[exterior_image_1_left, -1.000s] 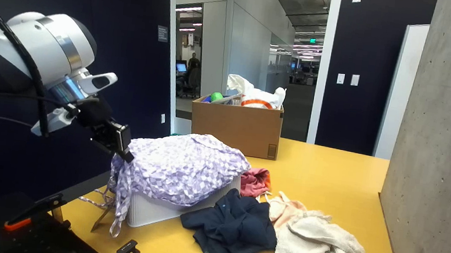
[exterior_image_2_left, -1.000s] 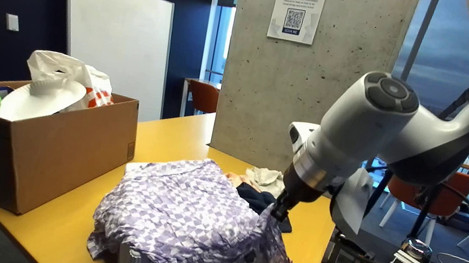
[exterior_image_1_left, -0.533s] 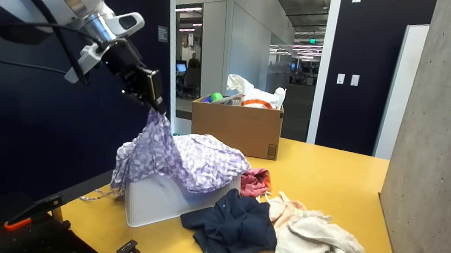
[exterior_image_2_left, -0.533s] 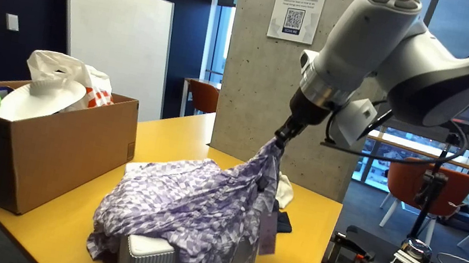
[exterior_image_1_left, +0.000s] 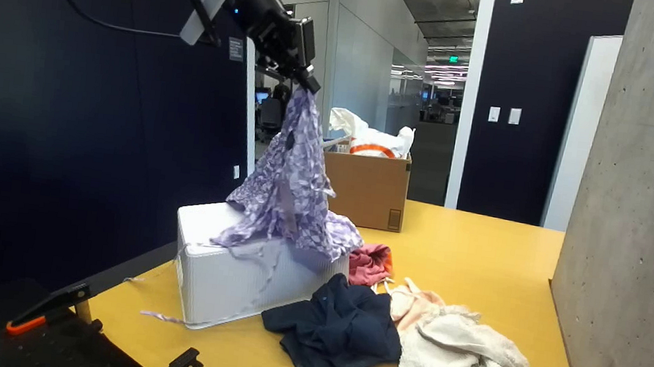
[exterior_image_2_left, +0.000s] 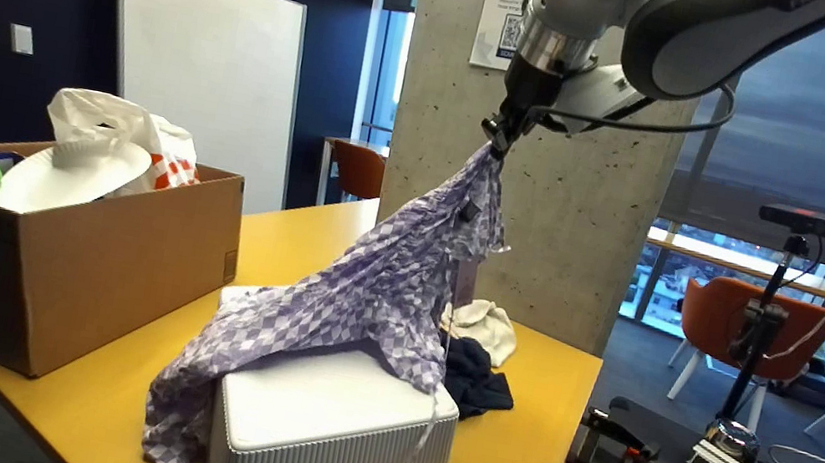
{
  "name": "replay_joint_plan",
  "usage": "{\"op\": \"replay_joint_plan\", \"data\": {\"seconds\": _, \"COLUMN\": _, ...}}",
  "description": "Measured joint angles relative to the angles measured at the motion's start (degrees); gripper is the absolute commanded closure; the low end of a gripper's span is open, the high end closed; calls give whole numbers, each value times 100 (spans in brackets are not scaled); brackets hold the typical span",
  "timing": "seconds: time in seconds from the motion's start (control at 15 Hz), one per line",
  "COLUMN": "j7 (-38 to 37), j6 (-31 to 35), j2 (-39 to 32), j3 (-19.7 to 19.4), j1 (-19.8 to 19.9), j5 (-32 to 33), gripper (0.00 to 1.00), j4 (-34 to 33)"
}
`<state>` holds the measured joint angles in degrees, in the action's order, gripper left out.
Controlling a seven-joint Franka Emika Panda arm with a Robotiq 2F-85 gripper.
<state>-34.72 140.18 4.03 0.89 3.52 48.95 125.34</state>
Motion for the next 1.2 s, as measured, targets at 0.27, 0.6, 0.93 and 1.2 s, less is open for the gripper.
{"op": "replay_joint_plan", "data": {"seconds": 0.27, "j7": 312, "j6": -255, "j2": -315, "j3": -305, "j1": 164, "j5": -122, "gripper": 99, "j4": -660}}
{"op": "replay_joint_plan", "data": {"seconds": 0.6, "j7": 704, "j6": -245, "j2": -129, "j3": -1056, "j1": 751, "j5": -312, "gripper": 99, "j4": -717}}
{"op": "replay_joint_plan", "data": {"seconds": 0.93, "j7": 934, "j6": -251, "j2": 178, "j3": -1358, "j1": 1081, "j5": -373, "gripper": 99, "j4": -738}}
{"op": "replay_joint_plan", "data": {"seconds": 1.2, "j7": 870, "j6": -242, "j2": -12, "j3": -871, "j1": 639, "j5": -788, "gripper": 99, "j4": -696}}
